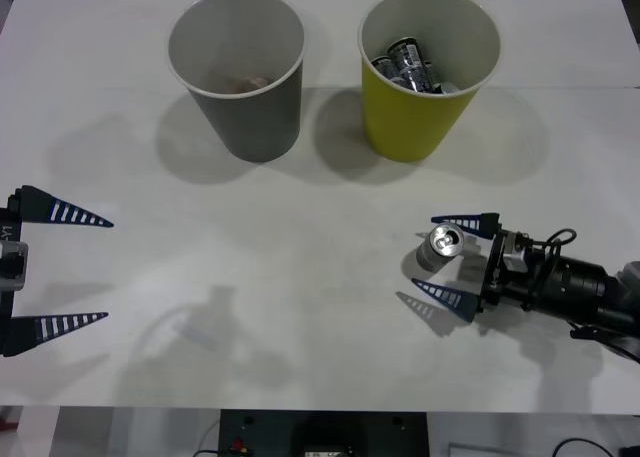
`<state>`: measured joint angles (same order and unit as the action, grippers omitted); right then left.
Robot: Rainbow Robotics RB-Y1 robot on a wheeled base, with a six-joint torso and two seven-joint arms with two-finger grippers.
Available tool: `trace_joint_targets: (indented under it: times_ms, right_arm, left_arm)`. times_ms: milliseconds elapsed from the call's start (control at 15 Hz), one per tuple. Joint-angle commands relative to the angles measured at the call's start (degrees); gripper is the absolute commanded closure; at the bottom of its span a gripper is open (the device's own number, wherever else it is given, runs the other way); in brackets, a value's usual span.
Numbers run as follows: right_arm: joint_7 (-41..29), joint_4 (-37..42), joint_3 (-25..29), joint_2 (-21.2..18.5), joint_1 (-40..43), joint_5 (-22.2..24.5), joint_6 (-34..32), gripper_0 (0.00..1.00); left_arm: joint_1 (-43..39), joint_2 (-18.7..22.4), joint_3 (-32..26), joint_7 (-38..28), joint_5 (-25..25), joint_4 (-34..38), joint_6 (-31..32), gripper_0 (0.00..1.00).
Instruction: Put the can into the green bin and the plastic bottle into the gray bin
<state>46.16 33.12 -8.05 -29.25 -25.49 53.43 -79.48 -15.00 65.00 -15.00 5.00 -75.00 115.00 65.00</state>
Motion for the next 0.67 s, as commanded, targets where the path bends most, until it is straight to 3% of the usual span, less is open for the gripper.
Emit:
trace_joint_targets:
  times_ms: [67, 133, 200, 667]
  right_arm:
    - [0.34, 0.01, -0.30, 0.07, 0.01, 0.01, 0.03, 0.02]
    - [0.42, 0.10, -0.47, 0.07, 0.01, 0.01, 0.03, 0.64]
    - [0.07, 0.10, -0.56, 0.07, 0.01, 0.01, 0.03, 0.98]
    - [-0.10, 0.10, -0.65, -0.02, 0.01, 0.01, 0.03, 1.00]
  left_arm:
    - [0.00, 0.00, 0.00, 0.00, 0.00, 0.00, 0.00, 0.00]
    - [0.00, 0.00, 0.00, 0.00, 0.00, 0.00, 0.00, 0.00]
    - [0.00, 0.00, 0.00, 0.00, 0.00, 0.00, 0.00, 0.00]
    - [0.00, 0.00, 0.00, 0.00, 0.00, 0.00, 0.00, 0.00]
